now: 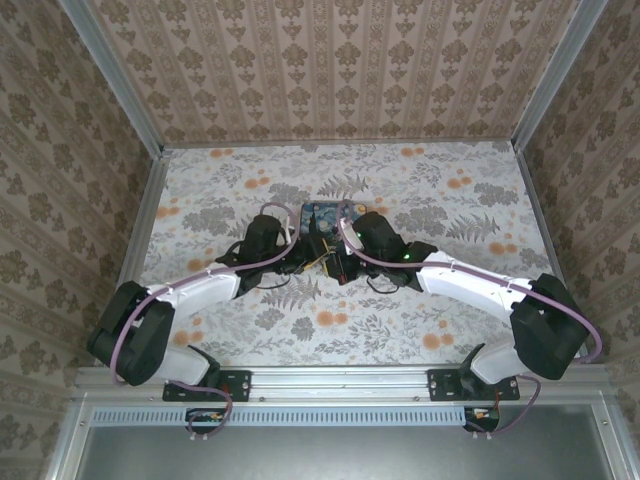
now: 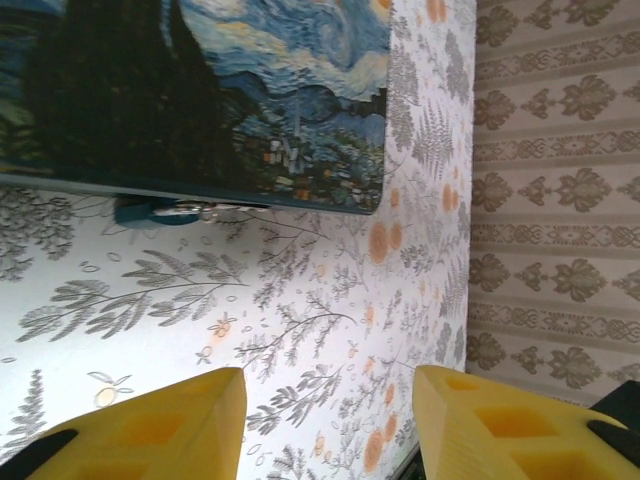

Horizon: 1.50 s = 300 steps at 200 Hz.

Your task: Unlock a padlock with a key

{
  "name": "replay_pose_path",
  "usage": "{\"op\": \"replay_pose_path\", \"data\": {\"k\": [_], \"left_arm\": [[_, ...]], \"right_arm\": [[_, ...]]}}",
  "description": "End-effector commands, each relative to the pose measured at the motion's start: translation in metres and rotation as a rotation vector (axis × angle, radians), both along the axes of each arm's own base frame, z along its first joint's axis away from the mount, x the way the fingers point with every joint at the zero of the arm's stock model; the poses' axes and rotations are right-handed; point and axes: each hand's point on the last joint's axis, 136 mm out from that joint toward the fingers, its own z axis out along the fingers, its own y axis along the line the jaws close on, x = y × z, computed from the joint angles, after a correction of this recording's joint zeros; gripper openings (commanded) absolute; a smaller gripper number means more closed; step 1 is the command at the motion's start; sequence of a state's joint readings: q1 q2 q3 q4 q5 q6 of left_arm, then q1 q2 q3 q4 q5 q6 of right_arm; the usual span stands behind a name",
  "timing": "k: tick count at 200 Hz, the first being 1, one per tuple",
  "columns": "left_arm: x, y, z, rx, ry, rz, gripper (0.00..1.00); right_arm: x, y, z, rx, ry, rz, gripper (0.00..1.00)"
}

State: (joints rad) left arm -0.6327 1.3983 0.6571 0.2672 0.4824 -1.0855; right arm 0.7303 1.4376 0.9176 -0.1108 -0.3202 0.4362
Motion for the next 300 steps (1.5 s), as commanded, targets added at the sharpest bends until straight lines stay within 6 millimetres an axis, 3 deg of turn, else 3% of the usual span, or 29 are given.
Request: {"op": "replay_pose_path", "data": {"k": [1, 143, 194, 213, 224, 231, 239, 265, 300], "left_arm": [[0.005, -0.012, 0.021, -0.065, -0.047, -0.019, 0.45], [0.001, -0.020, 0.024, -0.078, -0.054, -0.027, 0.19], [-0.001, -0.023, 0.027, -0.082, -0.060, -0.038, 0.00], [-0.001, -0.024, 0.028, -0.083, -0.061, -0.040, 0.00], [0.000, -0.024, 0.030, -0.084, -0.065, -0.031, 0.00], [0.001, -0.023, 0.030, -0.082, -0.067, -0.023, 0.00], [0.003, -0.022, 0.031, -0.081, -0.071, -0.014, 0.00], [0.008, -0.022, 0.040, -0.088, -0.098, 0.003, 0.00], [0.016, -0.025, 0.054, -0.116, -0.139, 0.014, 0.00]], "right_arm": [[-0.001, 0.002, 0.013, 0.069, 0.003, -0.003, 0.00], [0.008, -0.005, 0.011, 0.098, 0.016, -0.042, 0.00], [0.011, -0.006, 0.012, 0.112, 0.016, -0.053, 0.00], [0.011, -0.007, 0.013, 0.126, 0.017, -0.056, 0.00], [0.013, -0.010, 0.011, 0.144, 0.019, -0.080, 0.23], [0.015, -0.017, 0.023, 0.183, -0.004, -0.102, 0.37], [0.016, -0.024, 0.025, 0.210, -0.004, -0.129, 0.47], [0.019, -0.041, 0.034, 0.323, -0.011, -0.189, 0.52], [0.017, -0.039, 0.045, 0.431, -0.037, -0.163, 0.54]]}}
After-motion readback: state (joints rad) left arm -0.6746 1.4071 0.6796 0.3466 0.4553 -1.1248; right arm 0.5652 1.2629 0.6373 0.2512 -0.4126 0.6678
